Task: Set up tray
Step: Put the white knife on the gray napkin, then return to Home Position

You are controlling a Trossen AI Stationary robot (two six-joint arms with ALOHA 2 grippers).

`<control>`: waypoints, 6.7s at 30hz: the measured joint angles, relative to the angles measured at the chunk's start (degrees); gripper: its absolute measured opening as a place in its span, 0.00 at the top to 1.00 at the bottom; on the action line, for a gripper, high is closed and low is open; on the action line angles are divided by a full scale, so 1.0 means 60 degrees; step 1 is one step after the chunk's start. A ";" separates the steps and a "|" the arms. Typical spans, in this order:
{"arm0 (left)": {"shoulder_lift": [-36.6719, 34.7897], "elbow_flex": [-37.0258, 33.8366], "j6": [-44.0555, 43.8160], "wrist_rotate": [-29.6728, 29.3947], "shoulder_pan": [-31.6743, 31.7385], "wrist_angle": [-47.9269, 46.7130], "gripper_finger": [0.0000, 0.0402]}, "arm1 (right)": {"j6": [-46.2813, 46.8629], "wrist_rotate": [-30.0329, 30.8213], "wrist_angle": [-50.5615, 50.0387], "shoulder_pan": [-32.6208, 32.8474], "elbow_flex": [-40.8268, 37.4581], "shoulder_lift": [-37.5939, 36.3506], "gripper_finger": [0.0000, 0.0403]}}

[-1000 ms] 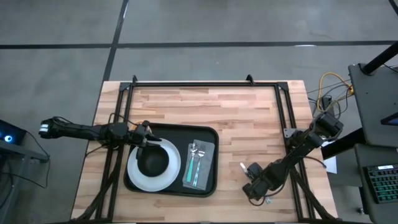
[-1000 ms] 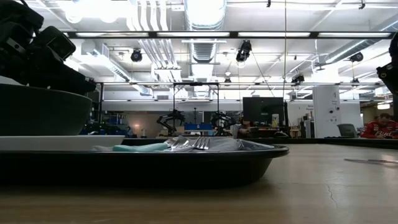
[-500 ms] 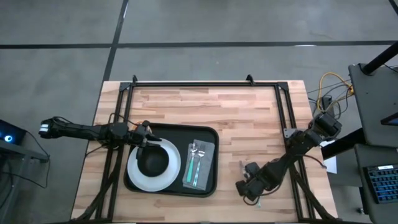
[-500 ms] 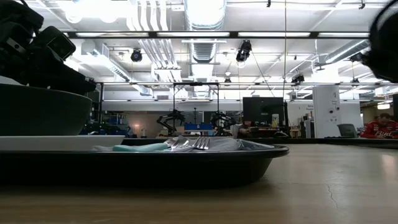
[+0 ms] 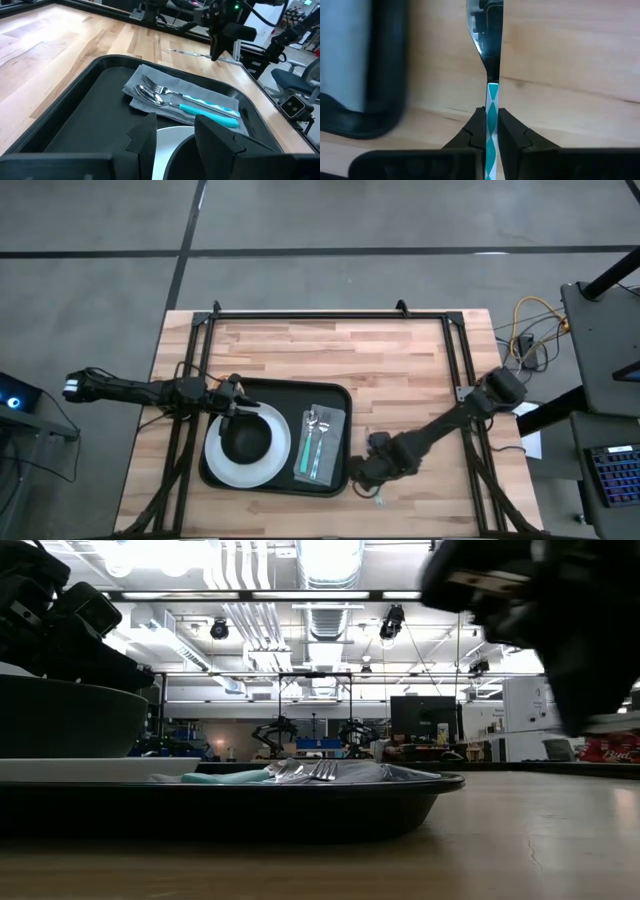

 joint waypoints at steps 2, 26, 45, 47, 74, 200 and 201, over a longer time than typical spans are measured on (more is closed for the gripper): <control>0.0000 0.0000 0.0000 0.0000 -0.0002 0.0000 0.71 | 0.0002 0.0002 -0.0042 -0.0161 0.0428 0.0298 0.97; 0.0000 0.0000 0.0000 -0.0001 -0.0003 0.0000 0.71 | 0.0602 0.0913 -0.1447 -0.1759 0.4999 0.3185 0.97; 0.0000 0.0000 0.0000 -0.0004 -0.0001 0.0000 0.71 | 0.0691 0.0965 -0.1356 -0.2142 0.4955 0.3979 0.97; -0.0004 0.0000 0.0000 0.0000 -0.0003 0.0000 0.71 | 0.0705 0.0889 -0.1337 -0.2150 0.4955 0.4057 0.97; 0.0000 0.0000 0.0000 -0.0004 -0.0001 0.0000 0.71 | 0.0505 0.0499 -0.1769 -0.2215 0.5448 0.4360 0.76; -0.0002 0.0001 0.0000 -0.0002 -0.0003 -0.0002 0.71 | -2.0286 0.0206 1.1531 -0.5415 -1.2104 -1.6115 0.80; -0.0004 0.0004 0.0000 -0.0002 0.0000 -0.0004 0.71 | -2.0351 0.0208 1.1264 -0.5418 -1.2104 -1.6461 0.80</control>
